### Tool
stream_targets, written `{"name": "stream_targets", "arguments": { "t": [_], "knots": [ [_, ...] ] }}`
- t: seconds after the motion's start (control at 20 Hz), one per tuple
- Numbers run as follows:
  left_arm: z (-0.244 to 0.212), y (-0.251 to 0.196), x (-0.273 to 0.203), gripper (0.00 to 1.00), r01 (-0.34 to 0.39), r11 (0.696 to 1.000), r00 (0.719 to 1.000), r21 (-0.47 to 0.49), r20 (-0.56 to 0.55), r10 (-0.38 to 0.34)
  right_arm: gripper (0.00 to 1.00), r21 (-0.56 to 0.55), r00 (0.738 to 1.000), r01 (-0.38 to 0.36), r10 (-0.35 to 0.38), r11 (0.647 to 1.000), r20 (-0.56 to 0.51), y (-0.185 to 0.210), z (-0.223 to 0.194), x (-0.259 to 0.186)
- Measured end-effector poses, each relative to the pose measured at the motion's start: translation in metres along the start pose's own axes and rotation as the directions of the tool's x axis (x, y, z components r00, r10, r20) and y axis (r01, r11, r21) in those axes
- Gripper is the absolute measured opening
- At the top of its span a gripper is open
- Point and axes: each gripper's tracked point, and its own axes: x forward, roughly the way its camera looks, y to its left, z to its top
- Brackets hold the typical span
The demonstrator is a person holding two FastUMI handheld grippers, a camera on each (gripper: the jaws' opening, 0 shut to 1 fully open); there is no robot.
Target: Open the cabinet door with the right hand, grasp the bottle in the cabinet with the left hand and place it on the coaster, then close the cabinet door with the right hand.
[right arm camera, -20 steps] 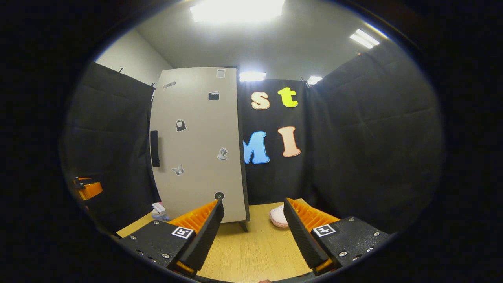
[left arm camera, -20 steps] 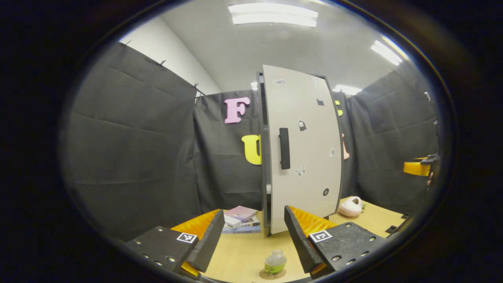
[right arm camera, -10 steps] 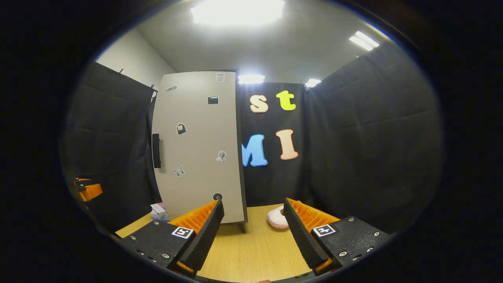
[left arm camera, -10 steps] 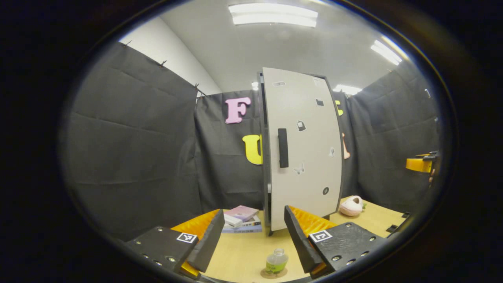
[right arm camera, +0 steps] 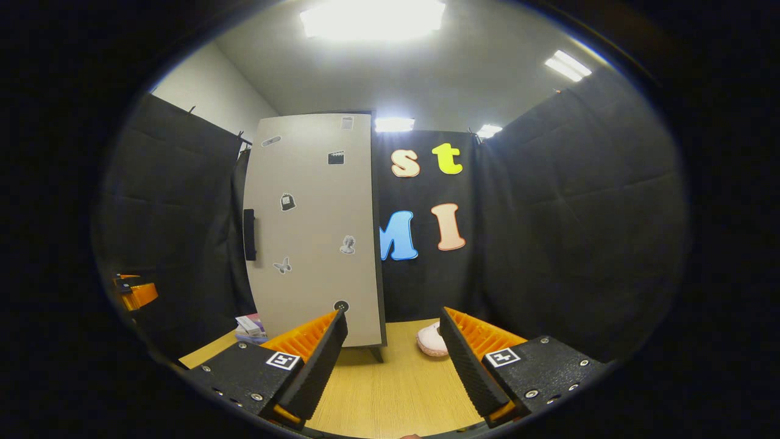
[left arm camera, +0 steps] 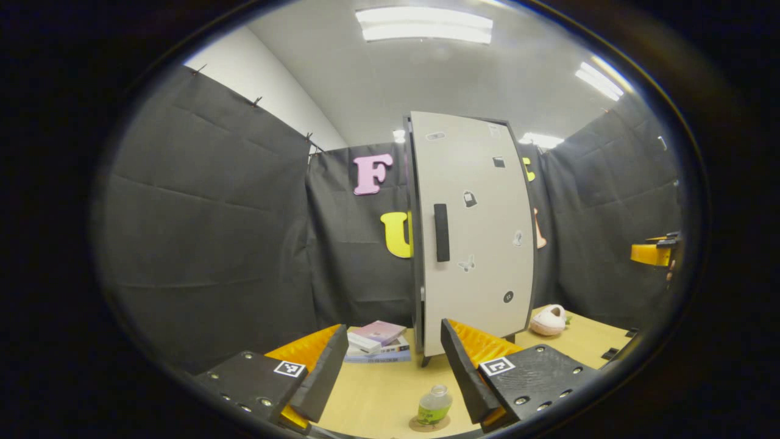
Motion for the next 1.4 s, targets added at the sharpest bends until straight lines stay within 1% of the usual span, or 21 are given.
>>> {"name": "stream_targets", "arguments": {
  "t": [0.05,0.1,0.25,0.3,0.35,0.4,0.45,0.65,0.7,0.75,0.8,1.0,1.05,1.15,1.2,1.4],
  "knots": [
    [0.0,0.0,0.0,0.91,0.0,1.0,1.0,0.0,-0.001,0.0,0.94,-0.001,1.0,0.001,-0.001,1.0,0.0,0.0,0.0,0.0],
    [-0.002,0.0,0.001,0.88,-0.001,1.0,1.0,0.0,-0.002,0.001,0.94,-0.001,1.0,0.001,-0.001,1.0,0.001,0.0,0.0,0.0],
    [-0.002,0.002,0.001,0.88,-0.004,1.0,1.0,-0.009,-0.002,0.004,0.94,-0.009,1.0,0.003,-0.003,1.0,-0.005,0.001,-0.002,0.002],
    [-0.005,0.004,0.002,0.91,-0.004,1.0,1.0,-0.012,-0.005,0.004,0.94,-0.01,1.0,0.002,-0.002,1.0,-0.005,0.001,-0.002,0.001],
    [-0.005,0.004,0.003,0.88,-0.004,1.0,1.0,-0.014,-0.007,0.004,0.94,-0.011,1.0,0.002,-0.002,1.0,-0.005,0.001,-0.002,0.001],
    [-0.006,0.005,0.003,0.91,-0.004,1.0,1.0,-0.012,-0.009,0.004,0.94,-0.012,1.0,0.002,-0.002,1.0,-0.003,0.001,-0.001,0.001],
    [-0.006,0.005,0.005,0.87,-0.005,1.0,1.0,-0.008,-0.01,0.005,0.94,-0.013,1.0,0.002,-0.002,1.0,-0.003,0.001,-0.001,0.002],
    [-0.01,0.0,0.005,0.88,-0.005,1.0,1.0,0.004,-0.005,0.005,0.94,-0.007,1.0,0.005,-0.005,1.0,0.0,-0.001,0.0,0.003],
    [-0.011,-0.001,0.005,0.91,-0.004,1.0,1.0,0.005,-0.004,0.004,0.94,-0.007,1.0,0.006,-0.006,1.0,0.0,-0.001,0.0,0.003],
    [-0.01,-0.002,0.005,0.91,-0.003,1.0,1.0,0.008,-0.003,0.003,0.94,-0.008,1.0,0.006,-0.006,1.0,0.0,-0.002,0.0,0.003],
    [-0.012,-0.004,0.006,0.88,-0.001,1.0,1.0,0.011,-0.002,0.001,0.94,-0.01,1.0,0.007,-0.007,1.0,-0.002,-0.003,0.0,0.003],
    [-0.011,-0.01,0.007,0.87,0.005,1.0,1.0,0.023,0.004,-0.005,0.94,-0.016,1.0,0.002,-0.002,1.0,-0.005,-0.002,-0.002,0.002],
    [-0.011,-0.011,0.007,0.91,0.006,1.0,1.0,0.023,0.006,-0.006,0.94,-0.016,1.0,0.002,-0.002,1.0,-0.005,-0.003,-0.001,0.002],
    [-0.011,-0.011,0.007,0.91,0.007,1.0,1.0,0.019,0.007,-0.007,0.94,-0.018,1.0,0.003,-0.004,1.0,-0.002,-0.004,0.0,0.003],
    [-0.01,-0.011,0.007,0.87,0.006,1.0,1.0,0.017,0.007,-0.006,0.94,-0.017,1.0,0.003,-0.003,1.0,-0.001,-0.004,0.001,0.002],
    [-0.007,-0.008,0.007,0.87,0.004,1.0,1.0,0.012,0.011,-0.004,0.94,-0.019,1.0,0.007,-0.007,1.0,0.004,-0.005,0.002,0.003]
  ]
}}
